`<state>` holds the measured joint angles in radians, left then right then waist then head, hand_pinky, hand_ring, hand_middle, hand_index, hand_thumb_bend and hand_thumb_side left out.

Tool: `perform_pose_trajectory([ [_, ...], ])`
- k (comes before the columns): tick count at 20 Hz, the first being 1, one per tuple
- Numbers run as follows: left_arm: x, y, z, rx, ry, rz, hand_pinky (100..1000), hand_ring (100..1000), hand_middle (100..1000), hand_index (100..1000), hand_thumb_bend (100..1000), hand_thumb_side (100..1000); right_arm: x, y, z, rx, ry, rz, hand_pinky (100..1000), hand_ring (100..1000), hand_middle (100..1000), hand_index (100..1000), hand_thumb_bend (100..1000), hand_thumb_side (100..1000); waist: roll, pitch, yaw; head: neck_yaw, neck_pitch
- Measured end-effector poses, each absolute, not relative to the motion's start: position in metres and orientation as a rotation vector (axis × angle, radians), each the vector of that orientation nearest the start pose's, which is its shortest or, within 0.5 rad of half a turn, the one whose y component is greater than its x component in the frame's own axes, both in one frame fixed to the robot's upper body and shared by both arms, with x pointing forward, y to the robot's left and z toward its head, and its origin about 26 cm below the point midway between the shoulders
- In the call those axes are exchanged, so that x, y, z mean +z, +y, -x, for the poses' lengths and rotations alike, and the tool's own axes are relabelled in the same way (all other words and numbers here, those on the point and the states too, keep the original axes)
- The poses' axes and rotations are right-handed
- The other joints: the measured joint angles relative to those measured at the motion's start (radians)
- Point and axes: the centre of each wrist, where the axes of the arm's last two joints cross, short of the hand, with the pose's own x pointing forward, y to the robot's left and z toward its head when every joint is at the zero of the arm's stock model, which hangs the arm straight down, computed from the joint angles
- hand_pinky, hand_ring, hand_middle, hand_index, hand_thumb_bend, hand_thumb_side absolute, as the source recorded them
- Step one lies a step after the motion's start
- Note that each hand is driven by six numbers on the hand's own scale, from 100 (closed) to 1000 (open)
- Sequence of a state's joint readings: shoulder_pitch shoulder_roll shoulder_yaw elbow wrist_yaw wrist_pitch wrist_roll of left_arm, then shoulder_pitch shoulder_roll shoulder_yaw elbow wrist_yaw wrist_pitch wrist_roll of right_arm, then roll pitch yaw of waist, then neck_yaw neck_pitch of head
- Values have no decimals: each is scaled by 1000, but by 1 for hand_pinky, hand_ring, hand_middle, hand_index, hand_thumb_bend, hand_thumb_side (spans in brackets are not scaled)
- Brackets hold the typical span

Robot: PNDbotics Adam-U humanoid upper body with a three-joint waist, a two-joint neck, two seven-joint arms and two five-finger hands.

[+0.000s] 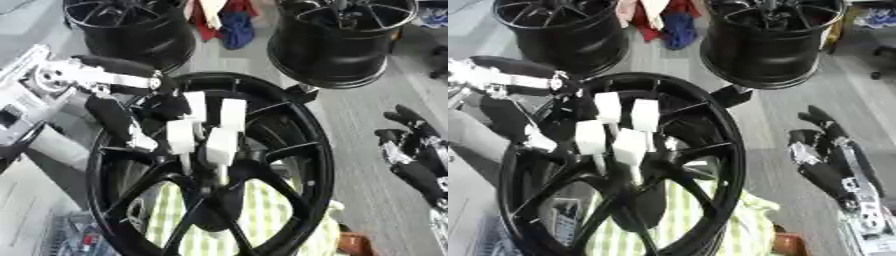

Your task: Pull the pin out of the wheel hub.

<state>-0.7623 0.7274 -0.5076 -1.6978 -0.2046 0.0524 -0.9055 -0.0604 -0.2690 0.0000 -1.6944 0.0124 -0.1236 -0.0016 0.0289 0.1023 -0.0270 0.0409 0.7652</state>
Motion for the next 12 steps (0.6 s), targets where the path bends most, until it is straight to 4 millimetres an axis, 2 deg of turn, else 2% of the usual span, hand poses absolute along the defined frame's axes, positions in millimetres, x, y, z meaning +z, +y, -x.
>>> perform_pose_trajectory([
  [12, 238, 205, -364, -1991, -1266, -140, 548, 716, 746, 855, 429, 436, 52, -296, -291, 265, -1862, 192, 822, 748, 860, 954, 100, 282, 1, 0, -3, 0, 0],
])
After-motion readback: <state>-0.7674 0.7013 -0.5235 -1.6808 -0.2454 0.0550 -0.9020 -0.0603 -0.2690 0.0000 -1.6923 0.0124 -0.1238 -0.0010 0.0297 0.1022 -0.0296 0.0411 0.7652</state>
